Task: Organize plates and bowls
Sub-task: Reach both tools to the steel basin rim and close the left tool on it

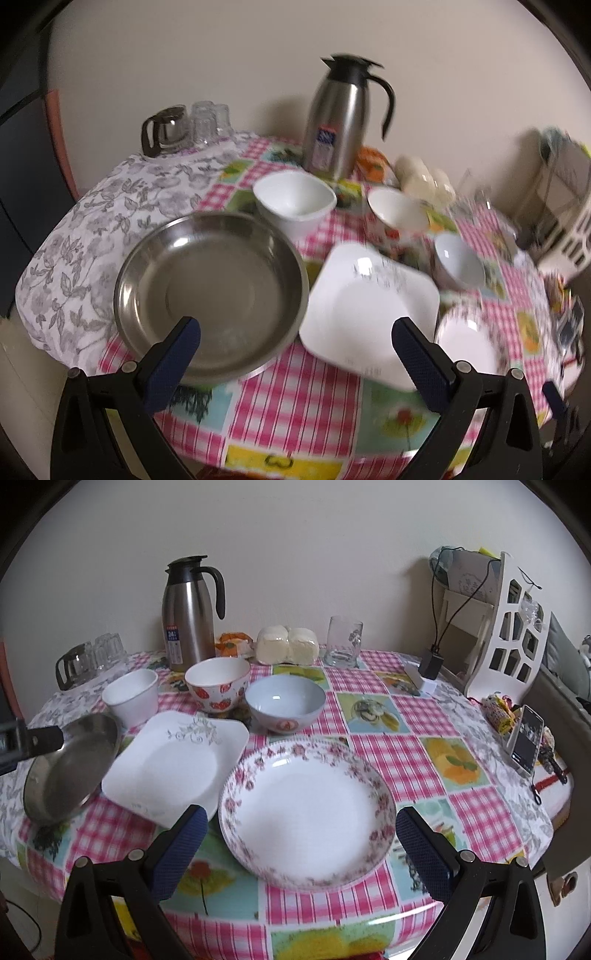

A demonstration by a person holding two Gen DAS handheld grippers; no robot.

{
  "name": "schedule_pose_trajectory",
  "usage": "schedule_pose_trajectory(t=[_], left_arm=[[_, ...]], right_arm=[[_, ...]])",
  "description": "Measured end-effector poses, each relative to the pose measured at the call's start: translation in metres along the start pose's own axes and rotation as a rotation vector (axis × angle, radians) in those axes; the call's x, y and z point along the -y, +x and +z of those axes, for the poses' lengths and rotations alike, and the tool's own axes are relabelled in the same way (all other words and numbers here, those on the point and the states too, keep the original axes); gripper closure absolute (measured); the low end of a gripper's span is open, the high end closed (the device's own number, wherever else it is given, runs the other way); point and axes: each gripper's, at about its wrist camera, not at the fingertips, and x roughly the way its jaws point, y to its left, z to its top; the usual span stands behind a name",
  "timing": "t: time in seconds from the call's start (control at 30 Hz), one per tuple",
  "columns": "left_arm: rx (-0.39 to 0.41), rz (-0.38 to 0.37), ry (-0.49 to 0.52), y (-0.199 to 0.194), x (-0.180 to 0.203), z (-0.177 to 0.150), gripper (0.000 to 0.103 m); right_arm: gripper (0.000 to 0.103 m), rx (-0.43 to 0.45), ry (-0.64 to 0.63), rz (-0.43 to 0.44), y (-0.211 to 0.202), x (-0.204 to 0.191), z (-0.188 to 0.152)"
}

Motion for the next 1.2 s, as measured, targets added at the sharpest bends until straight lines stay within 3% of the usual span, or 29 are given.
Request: schedule_pose_trajectory(t=[0.17, 0.27, 0.47, 0.57, 0.93, 1.2], left_arm=[[0.061, 0.002, -0.075, 0.011, -0.008, 0.017, 0.000], [0.051, 0.011, -0.074, 0.022, -0.008, 0.025, 0.000], [0.068, 0.144, -0.005, 0.042, -0.011, 0.033, 0.000], [0.054, 0.152, -0.010, 0.048, -0.022, 0.036, 0.000], [-0.028, 0.226, -0.141, 0.064, -0.104, 0.037, 0.000], [-0.094, 0.250, -0.284, 0.074, -0.173, 0.029, 0.000]], right_arm=[[0.000, 0.000, 0.009, 0.014, 0.011, -0.006, 0.015], [0.000, -0.006, 0.004, 0.018, 0.020, -0.012, 0.022], [0.000, -0.019, 0.016, 0.029, 0.041, -0.021, 0.032], [0.000, -0.025, 0.019, 0.029, 0.050, -0.026, 0.034], [0.000, -0.039, 0.031, 0.055, 0.065, -0.057, 0.029], [0.000, -0.016, -0.089, 0.139, 0.064, -0.122, 0.018]])
